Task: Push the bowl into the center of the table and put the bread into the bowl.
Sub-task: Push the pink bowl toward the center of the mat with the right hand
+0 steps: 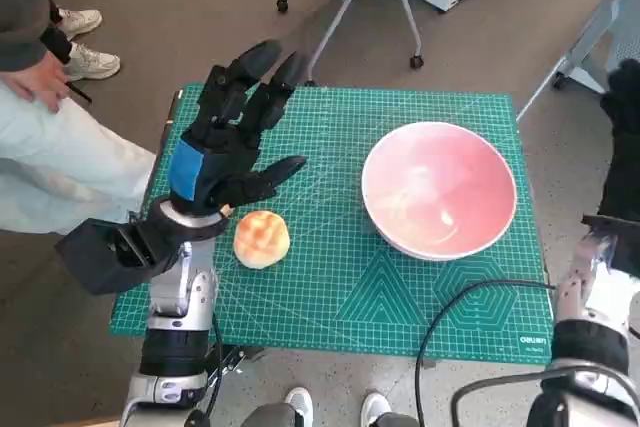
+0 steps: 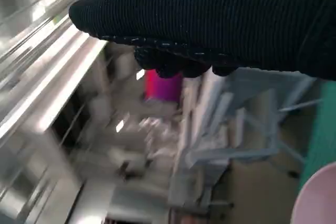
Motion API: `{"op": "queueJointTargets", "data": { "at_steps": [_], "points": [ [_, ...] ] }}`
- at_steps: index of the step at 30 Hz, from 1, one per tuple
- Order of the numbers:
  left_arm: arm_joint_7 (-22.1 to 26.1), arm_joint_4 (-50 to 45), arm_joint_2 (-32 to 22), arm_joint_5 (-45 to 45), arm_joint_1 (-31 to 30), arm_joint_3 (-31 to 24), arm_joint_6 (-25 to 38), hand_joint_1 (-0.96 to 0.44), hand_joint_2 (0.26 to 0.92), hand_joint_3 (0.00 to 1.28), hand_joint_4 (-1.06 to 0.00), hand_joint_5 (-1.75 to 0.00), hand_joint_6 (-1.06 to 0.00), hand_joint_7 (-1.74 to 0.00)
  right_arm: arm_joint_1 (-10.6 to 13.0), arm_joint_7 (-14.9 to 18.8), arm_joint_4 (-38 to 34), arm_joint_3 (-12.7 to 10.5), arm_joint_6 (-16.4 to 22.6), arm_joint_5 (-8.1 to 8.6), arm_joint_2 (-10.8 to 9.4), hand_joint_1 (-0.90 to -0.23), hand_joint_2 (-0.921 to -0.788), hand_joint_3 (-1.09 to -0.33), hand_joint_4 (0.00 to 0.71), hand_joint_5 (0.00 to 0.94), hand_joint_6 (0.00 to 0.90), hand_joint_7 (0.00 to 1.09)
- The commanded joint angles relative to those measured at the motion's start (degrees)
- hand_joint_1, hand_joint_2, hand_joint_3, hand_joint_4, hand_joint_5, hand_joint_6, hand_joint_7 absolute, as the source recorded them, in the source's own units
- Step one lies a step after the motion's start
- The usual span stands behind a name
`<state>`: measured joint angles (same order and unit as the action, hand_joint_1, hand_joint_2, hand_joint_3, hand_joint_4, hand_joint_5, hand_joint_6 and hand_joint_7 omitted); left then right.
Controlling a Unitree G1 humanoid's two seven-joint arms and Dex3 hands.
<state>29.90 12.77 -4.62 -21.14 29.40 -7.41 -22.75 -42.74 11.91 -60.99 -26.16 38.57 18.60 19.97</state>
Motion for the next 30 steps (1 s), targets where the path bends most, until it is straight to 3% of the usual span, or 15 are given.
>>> {"op": "queueJointTargets", "data": {
  "at_steps": [1, 11, 22, 30],
  "points": [
    [-0.6, -0.2, -0.5, 0.2, 0.1, -0.5, -0.9, -0.21, 0.885, 0.29, -0.23, 0.0, 0.0, -0.61, -0.1, 1.6, -7.5, -1.6, -3.3, 1.48, -0.8, -0.59, -0.921, -0.884, 0.082, 0.001, 0.09, 0.32],
    [-0.8, 0.4, -1.0, 1.0, 0.2, -0.7, -1.9, -0.22, 0.891, 0.28, -0.23, 0.0, 0.0, -0.61, -0.2, -1.3, -12.6, -0.9, -8.4, 0.0, -2.8, -0.547, -0.921, -0.932, 0.093, 0.011, 0.106, 0.29],
    [-0.8, -0.5, -2.1, 0.7, -0.4, -1.0, -1.7, -0.22, 0.895, 0.27, -0.23, 0.0, 0.0, -0.61, -0.9, -2.7, -13.5, -0.8, -12.6, -0.55, -6.8, -0.551, -0.921, -0.892, 0.096, 0.006, 0.12, 0.27],
    [-1.2, -2.4, -3.0, 0.4, -1.5, -1.3, -1.0, -0.22, 0.9, 0.26, -0.23, 0.0, 0.0, -0.6, -2.3, -3.3, -13.7, -1.5, -15.4, -0.01, -9.7, -0.558, -0.921, -0.856, 0.121, 0.014, 0.141, 0.27]
  ]
}}
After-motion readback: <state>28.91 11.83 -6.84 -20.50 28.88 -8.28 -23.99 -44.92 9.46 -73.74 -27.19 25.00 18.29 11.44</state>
